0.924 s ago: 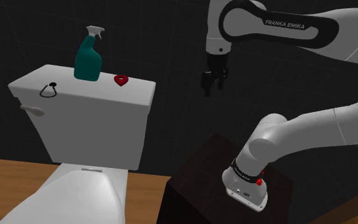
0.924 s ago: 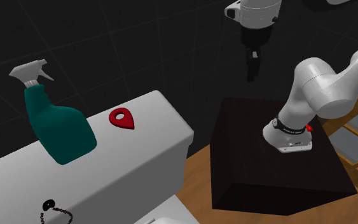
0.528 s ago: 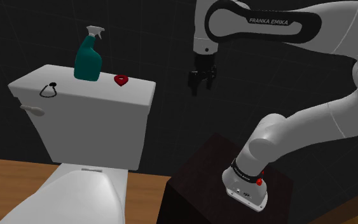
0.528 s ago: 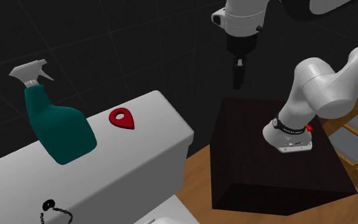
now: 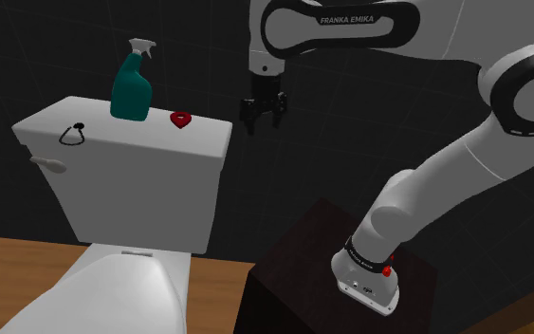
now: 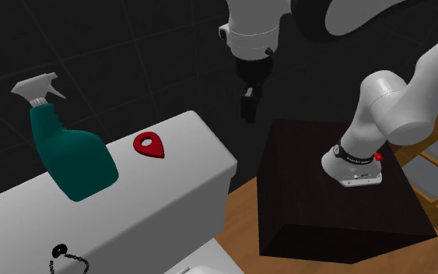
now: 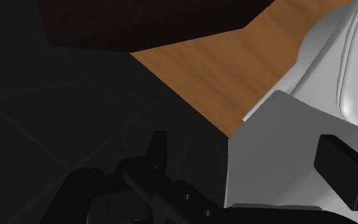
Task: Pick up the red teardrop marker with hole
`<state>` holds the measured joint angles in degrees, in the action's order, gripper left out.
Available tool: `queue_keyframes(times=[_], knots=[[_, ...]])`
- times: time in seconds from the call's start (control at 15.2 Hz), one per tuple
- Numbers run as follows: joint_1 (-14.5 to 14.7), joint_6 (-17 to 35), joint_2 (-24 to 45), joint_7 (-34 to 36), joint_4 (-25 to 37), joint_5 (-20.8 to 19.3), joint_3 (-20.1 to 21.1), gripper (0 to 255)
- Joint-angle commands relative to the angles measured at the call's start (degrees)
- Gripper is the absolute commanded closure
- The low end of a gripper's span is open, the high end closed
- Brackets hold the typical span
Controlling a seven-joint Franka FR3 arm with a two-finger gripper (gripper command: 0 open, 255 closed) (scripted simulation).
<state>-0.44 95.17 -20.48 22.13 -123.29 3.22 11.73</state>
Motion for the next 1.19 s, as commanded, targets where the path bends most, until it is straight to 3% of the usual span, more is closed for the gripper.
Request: queue_keyframes(times=[0.0,0.59,1.12], knots=[[-0.1,1.5,3.9,2.1,3.1,-0.2,0.9,0],[0.7,4.6,22.3,11.6,21.6,-3.7,4.1,0],[4.1,1.5,40.9,18.9,45.5,-9.1,4.6,0]])
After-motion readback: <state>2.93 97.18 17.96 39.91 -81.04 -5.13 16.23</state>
